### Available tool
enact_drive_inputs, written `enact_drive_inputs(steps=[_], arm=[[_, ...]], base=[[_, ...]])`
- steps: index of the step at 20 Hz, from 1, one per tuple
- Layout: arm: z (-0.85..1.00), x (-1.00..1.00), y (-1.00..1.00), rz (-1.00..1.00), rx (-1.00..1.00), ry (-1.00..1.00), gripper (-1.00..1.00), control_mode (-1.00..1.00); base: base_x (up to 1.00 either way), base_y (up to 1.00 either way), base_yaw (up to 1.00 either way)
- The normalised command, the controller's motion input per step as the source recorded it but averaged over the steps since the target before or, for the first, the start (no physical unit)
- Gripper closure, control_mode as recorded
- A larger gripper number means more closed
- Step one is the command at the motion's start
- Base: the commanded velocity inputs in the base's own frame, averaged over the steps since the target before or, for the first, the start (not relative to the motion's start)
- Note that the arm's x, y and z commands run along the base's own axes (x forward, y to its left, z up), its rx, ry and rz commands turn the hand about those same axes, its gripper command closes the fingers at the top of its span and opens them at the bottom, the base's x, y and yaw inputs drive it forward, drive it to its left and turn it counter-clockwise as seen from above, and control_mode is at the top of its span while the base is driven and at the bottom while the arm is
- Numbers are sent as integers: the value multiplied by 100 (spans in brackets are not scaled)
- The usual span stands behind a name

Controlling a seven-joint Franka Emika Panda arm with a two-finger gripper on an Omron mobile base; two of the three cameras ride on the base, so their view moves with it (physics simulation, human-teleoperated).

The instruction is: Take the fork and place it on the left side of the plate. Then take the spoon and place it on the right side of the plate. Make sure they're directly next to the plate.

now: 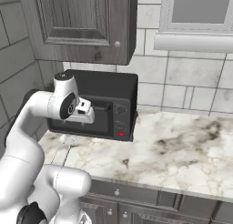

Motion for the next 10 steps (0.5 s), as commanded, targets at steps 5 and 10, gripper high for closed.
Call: enact_drive_inputs(steps=[5,10], arm=[[-58,0,20,0,0,5,-100,-100],[-56,0,23,0,0,8,-100,-100]], base=[[0,0,0],[0,0,0]])
